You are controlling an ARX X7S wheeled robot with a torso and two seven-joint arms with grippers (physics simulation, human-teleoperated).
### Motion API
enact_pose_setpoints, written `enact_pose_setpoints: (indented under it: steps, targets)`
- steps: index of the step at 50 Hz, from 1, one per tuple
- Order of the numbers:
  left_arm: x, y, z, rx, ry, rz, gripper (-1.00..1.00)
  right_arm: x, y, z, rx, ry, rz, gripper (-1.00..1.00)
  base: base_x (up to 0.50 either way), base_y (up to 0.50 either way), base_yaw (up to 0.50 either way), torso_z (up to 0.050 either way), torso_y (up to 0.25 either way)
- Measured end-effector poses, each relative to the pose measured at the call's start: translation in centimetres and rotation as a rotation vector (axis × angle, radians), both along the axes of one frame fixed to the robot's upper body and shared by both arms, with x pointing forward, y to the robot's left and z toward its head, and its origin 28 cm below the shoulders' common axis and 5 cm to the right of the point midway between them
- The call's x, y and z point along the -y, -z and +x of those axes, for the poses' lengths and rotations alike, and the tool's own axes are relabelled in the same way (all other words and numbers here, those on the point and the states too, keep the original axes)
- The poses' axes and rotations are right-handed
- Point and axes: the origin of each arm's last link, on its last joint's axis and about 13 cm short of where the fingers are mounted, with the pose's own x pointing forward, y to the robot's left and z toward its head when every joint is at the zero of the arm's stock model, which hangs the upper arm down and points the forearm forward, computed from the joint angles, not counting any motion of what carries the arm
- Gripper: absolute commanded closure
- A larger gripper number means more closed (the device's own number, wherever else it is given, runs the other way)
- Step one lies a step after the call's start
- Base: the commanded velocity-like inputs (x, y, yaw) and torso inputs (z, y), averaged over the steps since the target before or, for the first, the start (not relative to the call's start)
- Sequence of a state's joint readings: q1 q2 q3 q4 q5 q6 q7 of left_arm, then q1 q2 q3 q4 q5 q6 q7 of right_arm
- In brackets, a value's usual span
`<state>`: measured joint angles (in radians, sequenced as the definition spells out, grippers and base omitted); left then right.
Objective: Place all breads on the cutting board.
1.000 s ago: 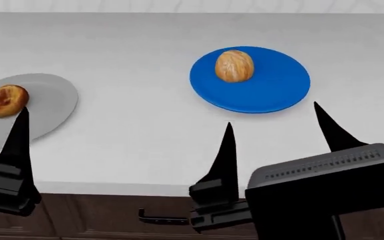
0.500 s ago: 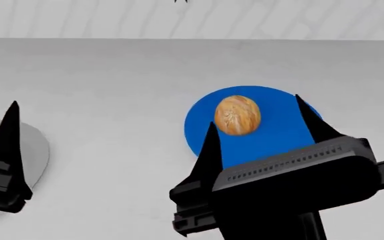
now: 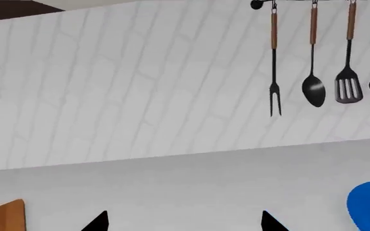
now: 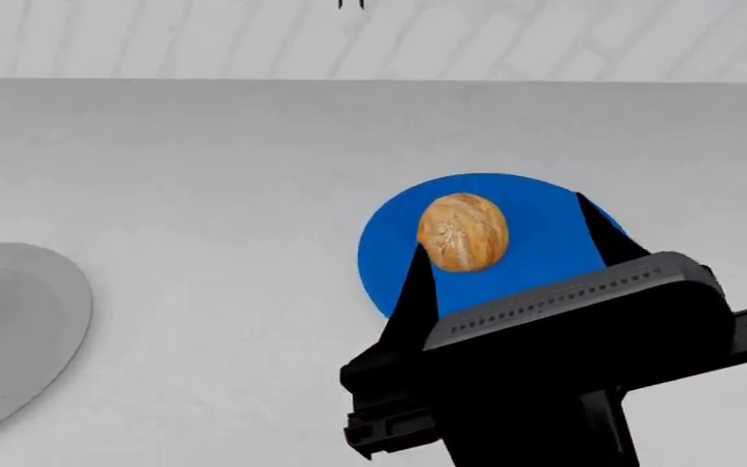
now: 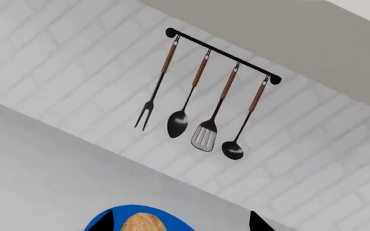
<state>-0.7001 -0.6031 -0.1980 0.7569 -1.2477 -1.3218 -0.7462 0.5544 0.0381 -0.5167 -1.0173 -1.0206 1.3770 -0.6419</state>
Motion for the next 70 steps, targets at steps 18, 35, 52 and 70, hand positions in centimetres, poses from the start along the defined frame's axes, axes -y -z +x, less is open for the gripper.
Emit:
enact_pose_setpoints:
  steps: [18, 35, 52, 70]
  targets:
    - [-2.5, -0.9, -0.3, -0.136, -0.065, 0.075, -1.00, 0.4, -0.4, -0.3, -0.011, 0.012, 0.021, -1.00, 0.00, 0.00, 0.00, 0.000, 0.000]
    - [-3.1, -0.3, 0.0, -0.264, -0.067, 0.122, -1.00, 0.4, -0.2, -0.1, -0.023, 0.010, 0.026, -1.00, 0.00, 0.00, 0.00, 0.000, 0.000]
    - [-3.9, 0.9, 0.8, -0.344, -0.074, 0.118, -1.00, 0.4, 0.0, -0.1, -0.032, 0.010, 0.030, -1.00, 0.00, 0.00, 0.00, 0.000, 0.000]
    - [-4.7, 2.0, 2.3, -0.392, -0.106, 0.108, -1.00, 0.3, 0.2, -0.1, -0.036, 0.011, 0.029, -1.00, 0.00, 0.00, 0.00, 0.000, 0.000]
